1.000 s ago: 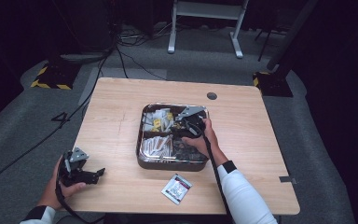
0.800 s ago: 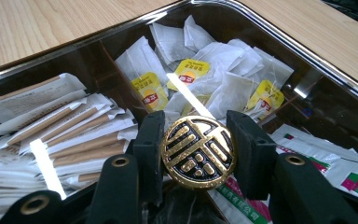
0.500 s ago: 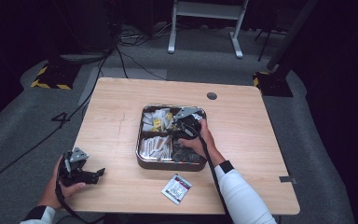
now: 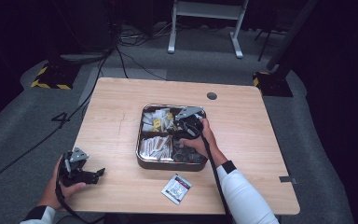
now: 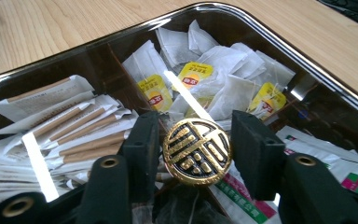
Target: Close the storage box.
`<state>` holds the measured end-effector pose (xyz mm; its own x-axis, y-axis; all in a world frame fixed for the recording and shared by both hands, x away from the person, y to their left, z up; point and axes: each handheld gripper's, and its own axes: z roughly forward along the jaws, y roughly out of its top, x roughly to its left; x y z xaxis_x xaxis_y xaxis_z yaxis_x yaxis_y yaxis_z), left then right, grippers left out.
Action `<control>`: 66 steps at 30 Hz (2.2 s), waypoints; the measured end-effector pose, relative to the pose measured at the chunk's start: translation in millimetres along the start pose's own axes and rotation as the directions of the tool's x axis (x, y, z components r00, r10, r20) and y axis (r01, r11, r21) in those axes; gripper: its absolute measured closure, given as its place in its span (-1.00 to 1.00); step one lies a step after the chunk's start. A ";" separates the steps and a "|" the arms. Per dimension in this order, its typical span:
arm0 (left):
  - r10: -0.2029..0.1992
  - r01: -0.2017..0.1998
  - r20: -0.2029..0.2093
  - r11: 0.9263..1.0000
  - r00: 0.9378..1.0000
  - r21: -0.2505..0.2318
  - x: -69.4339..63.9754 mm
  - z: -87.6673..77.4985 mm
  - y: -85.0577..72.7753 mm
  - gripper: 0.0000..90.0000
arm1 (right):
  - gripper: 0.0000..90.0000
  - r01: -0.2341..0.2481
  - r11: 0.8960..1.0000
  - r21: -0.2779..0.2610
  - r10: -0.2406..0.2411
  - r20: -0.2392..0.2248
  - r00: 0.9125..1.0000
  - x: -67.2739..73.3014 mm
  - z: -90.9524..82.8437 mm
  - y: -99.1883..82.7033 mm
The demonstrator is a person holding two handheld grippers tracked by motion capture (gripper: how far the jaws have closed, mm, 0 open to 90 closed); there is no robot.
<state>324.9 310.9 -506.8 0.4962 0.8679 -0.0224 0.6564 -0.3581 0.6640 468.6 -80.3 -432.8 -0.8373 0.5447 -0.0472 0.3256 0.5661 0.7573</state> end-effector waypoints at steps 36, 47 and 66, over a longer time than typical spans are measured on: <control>-0.002 0.002 0.000 1.000 1.000 -0.001 -0.1 0.1 0.0 -0.99 | -0.53 0.082 0.996 0.030 -0.082 -0.010 0.997 -7.6 -38.5 -4.3; -0.003 0.003 0.000 1.000 1.000 0.000 -0.2 0.1 0.0 -0.99 | -0.51 0.085 0.995 0.044 -0.086 0.011 0.996 -10.8 -52.7 -7.3; -0.004 0.004 0.000 1.000 1.000 0.000 -0.2 0.1 0.0 -0.99 | -0.50 0.093 0.993 0.079 -0.097 0.055 0.994 -21.0 -86.9 -27.3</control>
<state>324.8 310.6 -506.9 0.4935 0.8694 -0.0246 0.6581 -0.3547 0.6642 439.0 -161.0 -395.8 -0.8398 0.5199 -0.1562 0.2800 0.6614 0.6958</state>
